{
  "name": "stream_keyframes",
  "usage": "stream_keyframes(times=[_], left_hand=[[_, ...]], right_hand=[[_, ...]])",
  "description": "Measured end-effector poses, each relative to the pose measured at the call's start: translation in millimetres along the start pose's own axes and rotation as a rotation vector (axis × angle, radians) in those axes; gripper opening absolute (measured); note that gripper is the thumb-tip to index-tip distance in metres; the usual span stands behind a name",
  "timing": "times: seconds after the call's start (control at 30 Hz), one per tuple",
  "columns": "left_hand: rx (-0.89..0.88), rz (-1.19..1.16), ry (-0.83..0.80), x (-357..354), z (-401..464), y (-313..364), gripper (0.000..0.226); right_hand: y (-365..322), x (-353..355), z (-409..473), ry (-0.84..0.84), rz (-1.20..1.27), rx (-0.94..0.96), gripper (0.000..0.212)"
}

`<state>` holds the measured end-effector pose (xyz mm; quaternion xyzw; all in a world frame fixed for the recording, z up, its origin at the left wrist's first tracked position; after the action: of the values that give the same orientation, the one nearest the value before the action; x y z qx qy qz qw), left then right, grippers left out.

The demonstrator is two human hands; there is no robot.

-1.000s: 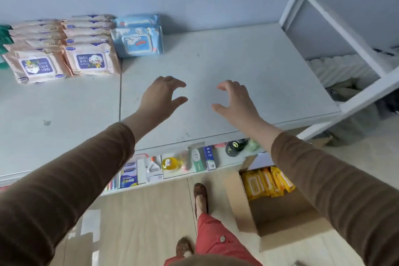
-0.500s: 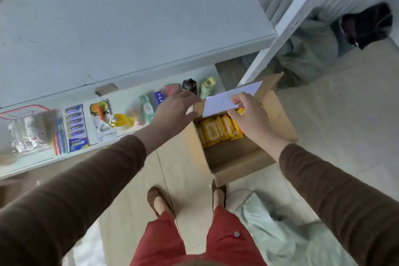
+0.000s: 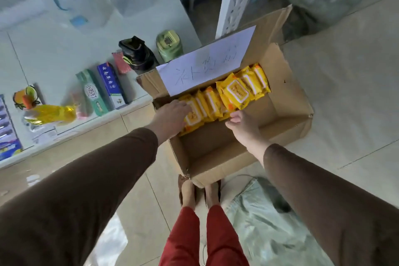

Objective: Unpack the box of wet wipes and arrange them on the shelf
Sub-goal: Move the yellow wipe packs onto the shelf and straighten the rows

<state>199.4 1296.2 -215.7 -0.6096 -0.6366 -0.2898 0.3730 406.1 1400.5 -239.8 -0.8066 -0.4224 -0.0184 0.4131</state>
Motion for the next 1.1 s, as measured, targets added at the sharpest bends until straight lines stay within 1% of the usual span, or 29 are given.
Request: stream_keyframes(times=[0.07, 0.2, 0.33, 0.4, 0.5, 0.57, 0.6, 0.63, 0.73, 0.83, 0.9, 0.93, 0.97, 1.0, 1.03, 1.1], left_hand=[[-0.038, 0.084, -0.029, -25.0, 33.1, 2.1, 0.047], [-0.129, 0.216, -0.031, -67.6, 92.5, 4.5, 0.053], [-0.22, 0.331, -0.022, -97.1, 133.5, 4.2, 0.054], [-0.245, 0.357, -0.056, -107.3, 146.4, 0.7, 0.056], [-0.233, 0.346, -0.127, -109.6, 157.3, -5.0, 0.071], [-0.218, 0.41, -0.188, -106.3, 159.4, -4.1, 0.085], [-0.215, 0.462, -0.207, -105.4, 158.5, -2.5, 0.088], [-0.212, 0.512, -0.22, -105.5, 156.0, -0.2, 0.086], [-0.239, 0.647, -0.223, -110.7, 144.8, 10.1, 0.064], [-0.345, 0.734, -0.113, -111.2, 129.3, 19.6, 0.041], [-0.382, 0.687, -0.051, -107.5, 112.4, 20.4, 0.032], [-0.376, 0.637, -0.032, -103.2, 102.0, 19.1, 0.03], [-0.341, 0.569, -0.023, -96.3, 90.4, 17.0, 0.03], [-0.28, 0.484, -0.027, -86.2, 77.7, 14.1, 0.033], [-0.202, 0.39, -0.046, -73.5, 63.4, 11.1, 0.037], [-0.05, 0.202, -0.089, -41.3, 28.6, 4.3, 0.041]], right_hand=[[21.5, -19.0, 30.1, 0.007, 0.024, -0.039, 0.033], [50.3, -63.1, 85.8, -0.065, 0.119, -0.097, 0.04], [66.3, -100.4, 131.9, -0.081, 0.032, -0.088, 0.048], [72.1, -113.8, 148.8, -0.077, -0.016, -0.085, 0.044], [75.0, -127.2, 161.7, 0.008, -0.093, -0.084, 0.033], [75.8, -135.4, 163.9, 0.051, -0.164, -0.045, 0.035], [75.1, -138.8, 163.0, 0.064, -0.21, -0.022, 0.038], [75.3, -142.6, 162.9, 0.068, -0.246, -0.011, 0.038], [76.7, -151.9, 162.1, 0.019, -0.27, -0.062, 0.028], [74.9, -150.6, 161.6, -0.045, -0.22, -0.066, 0.024], [73.0, -137.9, 152.9, -0.066, -0.104, -0.068, 0.03], [70.4, -126.9, 142.6, -0.061, -0.032, -0.091, 0.039], [67.9, -113.8, 130.1, -0.03, 0.039, -0.103, 0.049], [65.6, -99.0, 117.6, -0.012, 0.095, -0.109, 0.054], [58.9, -82.9, 100.0, -0.01, 0.146, -0.098, 0.052], [42.2, -50.2, 61.1, -0.04, 0.207, -0.062, 0.034]])
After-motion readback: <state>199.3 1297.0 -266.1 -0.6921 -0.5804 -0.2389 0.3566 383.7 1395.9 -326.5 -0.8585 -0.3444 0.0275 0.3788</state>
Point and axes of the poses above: each hand's wrist, its own z-axis towards the middle knuckle, its own x-axis out of the back of the hand, y = z × x, the point moved 2 cm from there along z, towards the middle knuckle, and after that the axes turned 15 degrees about z, right-handed, at the moved point
